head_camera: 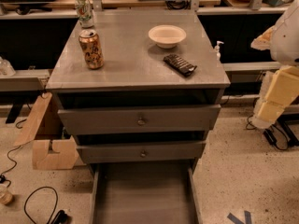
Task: Place orange can into bottom drawer
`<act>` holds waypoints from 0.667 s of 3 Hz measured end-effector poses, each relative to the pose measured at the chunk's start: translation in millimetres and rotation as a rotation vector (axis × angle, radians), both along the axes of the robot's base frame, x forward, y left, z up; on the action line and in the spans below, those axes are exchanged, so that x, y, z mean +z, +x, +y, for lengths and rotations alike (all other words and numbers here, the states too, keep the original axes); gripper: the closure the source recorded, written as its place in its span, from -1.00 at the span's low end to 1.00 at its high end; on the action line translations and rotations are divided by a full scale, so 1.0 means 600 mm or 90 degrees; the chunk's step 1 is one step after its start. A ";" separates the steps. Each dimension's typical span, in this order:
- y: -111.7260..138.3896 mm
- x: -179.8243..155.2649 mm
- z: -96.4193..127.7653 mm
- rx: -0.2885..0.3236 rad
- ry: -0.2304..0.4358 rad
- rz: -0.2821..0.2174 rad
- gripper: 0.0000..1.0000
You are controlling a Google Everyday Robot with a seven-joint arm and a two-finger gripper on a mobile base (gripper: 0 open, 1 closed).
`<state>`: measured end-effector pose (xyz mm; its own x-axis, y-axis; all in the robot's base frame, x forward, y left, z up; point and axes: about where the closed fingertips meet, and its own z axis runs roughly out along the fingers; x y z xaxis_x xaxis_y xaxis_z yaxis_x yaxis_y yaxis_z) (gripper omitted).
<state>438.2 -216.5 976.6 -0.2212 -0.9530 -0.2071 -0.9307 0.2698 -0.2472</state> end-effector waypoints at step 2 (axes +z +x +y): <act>0.015 0.003 0.005 0.003 0.014 -0.014 -1.00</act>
Offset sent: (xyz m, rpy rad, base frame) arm 0.0255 0.0079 -0.0002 0.0639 -0.0389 0.0129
